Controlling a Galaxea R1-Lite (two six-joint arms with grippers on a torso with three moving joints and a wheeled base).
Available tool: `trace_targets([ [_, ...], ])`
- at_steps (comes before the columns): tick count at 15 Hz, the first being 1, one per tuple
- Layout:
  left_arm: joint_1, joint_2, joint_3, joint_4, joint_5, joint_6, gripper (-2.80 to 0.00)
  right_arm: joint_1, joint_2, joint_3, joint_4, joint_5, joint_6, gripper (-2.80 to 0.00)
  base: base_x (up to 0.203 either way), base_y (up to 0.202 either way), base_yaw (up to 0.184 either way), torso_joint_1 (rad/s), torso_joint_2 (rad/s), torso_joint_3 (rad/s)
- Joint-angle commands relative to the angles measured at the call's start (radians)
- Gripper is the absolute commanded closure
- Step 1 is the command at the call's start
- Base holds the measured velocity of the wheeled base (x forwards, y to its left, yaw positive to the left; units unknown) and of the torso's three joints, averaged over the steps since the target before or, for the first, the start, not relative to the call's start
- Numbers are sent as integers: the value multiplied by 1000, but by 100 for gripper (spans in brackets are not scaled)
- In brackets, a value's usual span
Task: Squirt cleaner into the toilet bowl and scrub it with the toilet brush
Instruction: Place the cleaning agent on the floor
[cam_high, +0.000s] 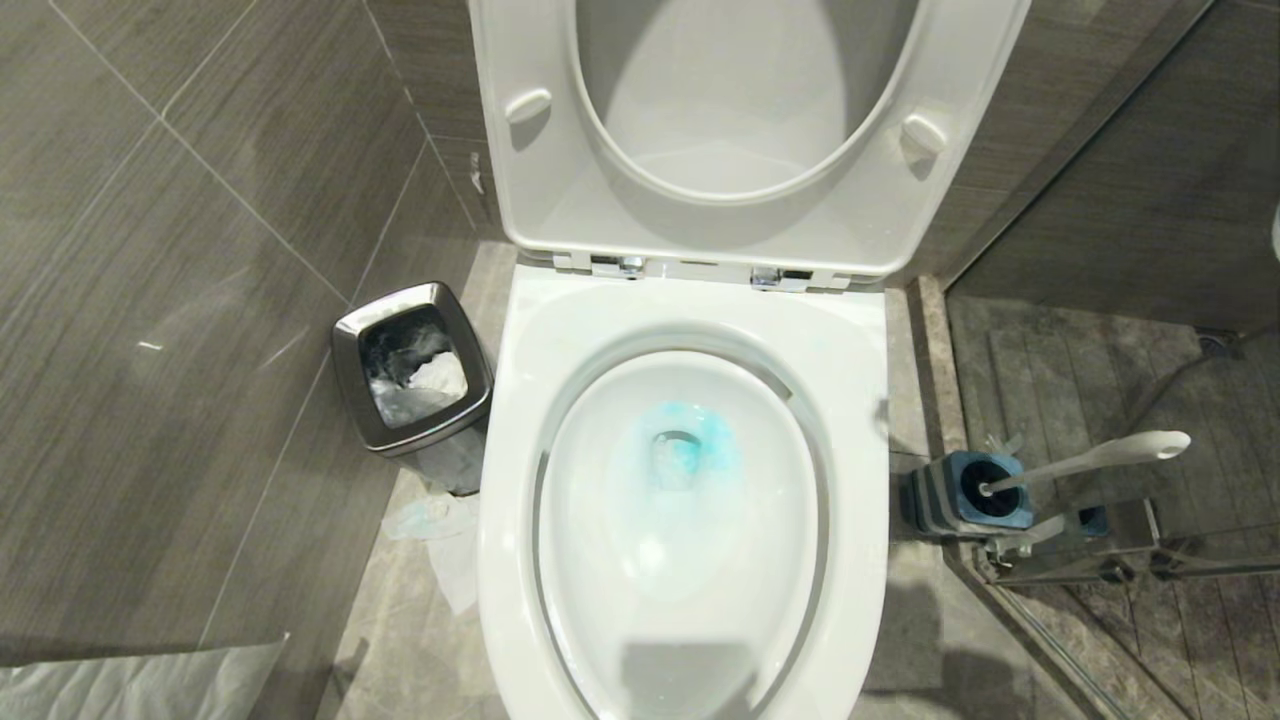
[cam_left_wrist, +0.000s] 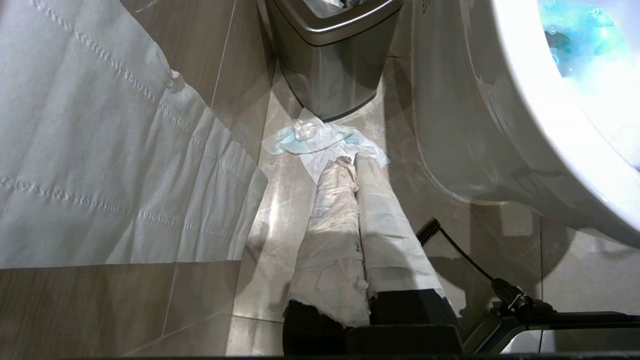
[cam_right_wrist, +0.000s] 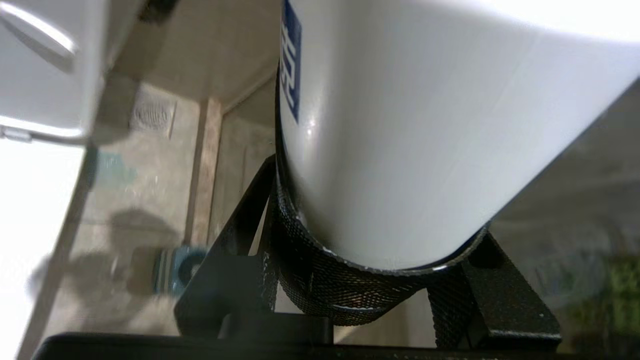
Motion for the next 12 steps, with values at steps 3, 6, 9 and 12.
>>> trace_targets([
  [3, 0, 0, 0, 0, 0, 0, 0, 0, -23, -31, -20, -41, -6, 0, 0, 0, 0, 0, 0, 0],
  [6, 0, 0, 0, 0, 0, 0, 0, 0, -26, -41, -24, -56, 2, 0, 0, 0, 0, 0, 0, 0],
  [9, 0, 0, 0, 0, 0, 0, 0, 0, -25, -89, -26, -121, 8, 0, 0, 0, 0, 0, 0, 0],
  [12, 0, 0, 0, 0, 0, 0, 0, 0, -18, -98, -22, -143, 8, 0, 0, 0, 0, 0, 0, 0],
])
